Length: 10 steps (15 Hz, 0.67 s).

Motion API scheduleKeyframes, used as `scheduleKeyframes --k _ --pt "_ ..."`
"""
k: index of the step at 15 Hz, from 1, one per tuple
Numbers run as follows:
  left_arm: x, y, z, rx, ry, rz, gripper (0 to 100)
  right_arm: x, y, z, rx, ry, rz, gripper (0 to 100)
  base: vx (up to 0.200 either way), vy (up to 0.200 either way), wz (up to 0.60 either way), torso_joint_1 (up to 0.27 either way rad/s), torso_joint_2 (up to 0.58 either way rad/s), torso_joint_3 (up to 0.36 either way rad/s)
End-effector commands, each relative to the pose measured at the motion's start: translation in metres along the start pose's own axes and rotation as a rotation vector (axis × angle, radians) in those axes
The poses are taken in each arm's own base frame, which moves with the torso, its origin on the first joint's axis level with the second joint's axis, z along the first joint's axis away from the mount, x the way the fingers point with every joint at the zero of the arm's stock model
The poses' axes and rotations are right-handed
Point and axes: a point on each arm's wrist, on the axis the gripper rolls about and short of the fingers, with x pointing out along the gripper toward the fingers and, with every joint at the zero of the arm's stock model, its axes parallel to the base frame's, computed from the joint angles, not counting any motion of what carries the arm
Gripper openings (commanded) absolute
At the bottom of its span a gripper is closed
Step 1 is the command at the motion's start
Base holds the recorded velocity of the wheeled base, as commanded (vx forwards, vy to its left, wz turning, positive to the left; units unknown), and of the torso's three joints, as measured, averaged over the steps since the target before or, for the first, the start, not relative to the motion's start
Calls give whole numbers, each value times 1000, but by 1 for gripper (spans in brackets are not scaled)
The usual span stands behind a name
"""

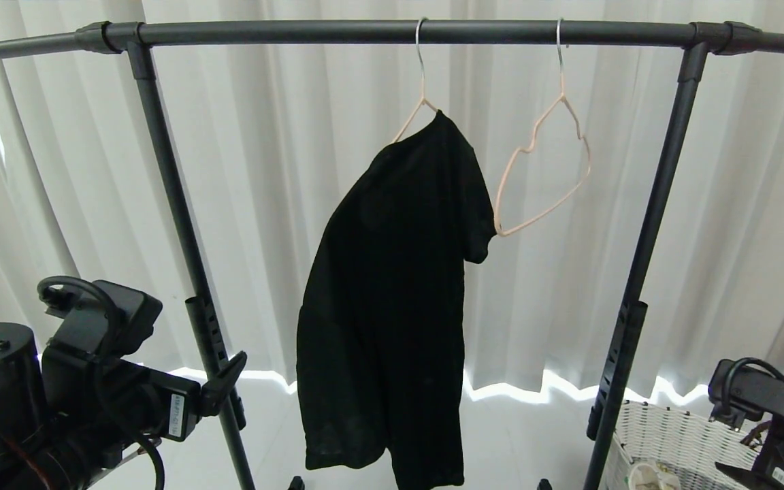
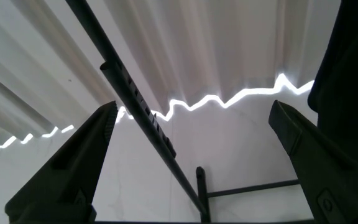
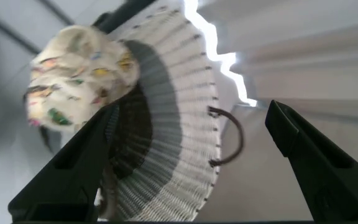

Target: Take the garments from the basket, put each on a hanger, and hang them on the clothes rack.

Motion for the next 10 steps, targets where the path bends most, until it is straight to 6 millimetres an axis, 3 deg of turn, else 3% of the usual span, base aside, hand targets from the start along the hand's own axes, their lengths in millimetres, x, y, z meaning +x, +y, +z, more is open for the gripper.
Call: scheduleKeyframes --k 1,2,3,7,10 --pt "0 -1 0 2 1 -3 100 41 20 2 -38 61 124 100 0 0 0 0 0 0" --pt "0 -1 0 2 1 -3 100 41 20 2 -38 61 124 100 0 0 0 0 0 0" --pt "-1 -1 -4 6 11 -5 100 65 31 0 -22 63 140 100 0 0 0 0 0 0" --pt "-2 -2 -10 15 28 -12 100 102 38 0 -26 82 158 100 0 0 0 0 0 0" --pt "-6 -4 -12 19 26 -23 100 118 41 0 -26 83 164 100 0 0 0 0 0 0"
